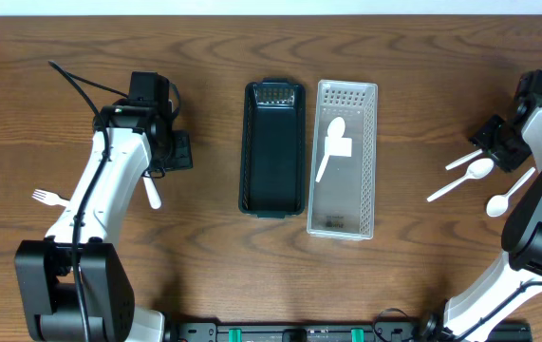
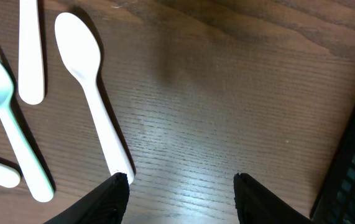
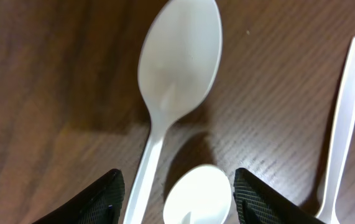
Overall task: Pack container
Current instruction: 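Move the right gripper back and grasp a second white spoon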
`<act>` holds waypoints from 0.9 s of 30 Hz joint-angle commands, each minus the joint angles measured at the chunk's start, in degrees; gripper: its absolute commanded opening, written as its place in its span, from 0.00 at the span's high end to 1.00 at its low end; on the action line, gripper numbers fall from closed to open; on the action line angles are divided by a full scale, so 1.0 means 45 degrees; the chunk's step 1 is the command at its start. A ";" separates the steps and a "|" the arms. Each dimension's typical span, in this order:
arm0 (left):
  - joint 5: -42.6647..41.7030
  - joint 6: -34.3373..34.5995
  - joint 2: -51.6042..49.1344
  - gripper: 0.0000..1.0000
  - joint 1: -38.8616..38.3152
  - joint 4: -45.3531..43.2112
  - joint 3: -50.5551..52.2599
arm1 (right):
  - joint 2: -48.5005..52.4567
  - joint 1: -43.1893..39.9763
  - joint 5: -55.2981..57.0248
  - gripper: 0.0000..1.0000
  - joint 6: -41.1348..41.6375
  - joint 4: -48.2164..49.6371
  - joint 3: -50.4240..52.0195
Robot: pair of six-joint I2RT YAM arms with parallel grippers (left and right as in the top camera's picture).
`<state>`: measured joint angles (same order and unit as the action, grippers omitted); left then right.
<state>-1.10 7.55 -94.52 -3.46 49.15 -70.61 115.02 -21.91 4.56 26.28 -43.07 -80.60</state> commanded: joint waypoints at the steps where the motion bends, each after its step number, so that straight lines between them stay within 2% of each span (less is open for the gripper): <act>1: 0.0058 0.0010 -0.0126 0.42 0.0039 0.0073 -0.0219 | 0.0092 -0.0068 0.0083 0.39 -0.0291 0.0238 0.0097; 9: 0.0058 0.0010 -0.0126 0.43 0.0039 0.0073 -0.0219 | 0.0257 -0.0068 0.0073 0.37 -0.0374 0.0976 0.0102; 16: 0.0058 0.0010 -0.0126 0.43 0.0039 0.0073 -0.0219 | 0.1423 -0.0063 -0.0121 0.36 -0.0369 0.0971 0.0102; 21: 0.0058 0.0015 -0.0126 0.43 0.0039 0.0073 -0.0219 | 0.1787 -0.0049 -0.0413 0.38 -0.0355 0.0957 0.0102; 24: 0.0058 0.0015 -0.0126 0.43 0.0039 0.0073 -0.0219 | 0.1787 -0.0039 -0.0408 0.53 -0.0325 0.1020 0.0102; 27: 0.0058 0.0010 -0.0126 0.43 0.0039 0.0078 -0.0219 | 0.1787 -0.0039 -0.0413 0.83 -0.0325 0.1015 0.0102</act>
<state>-1.10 7.55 -94.50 -3.46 49.19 -70.61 119.83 -21.89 4.71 24.43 -38.15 -80.99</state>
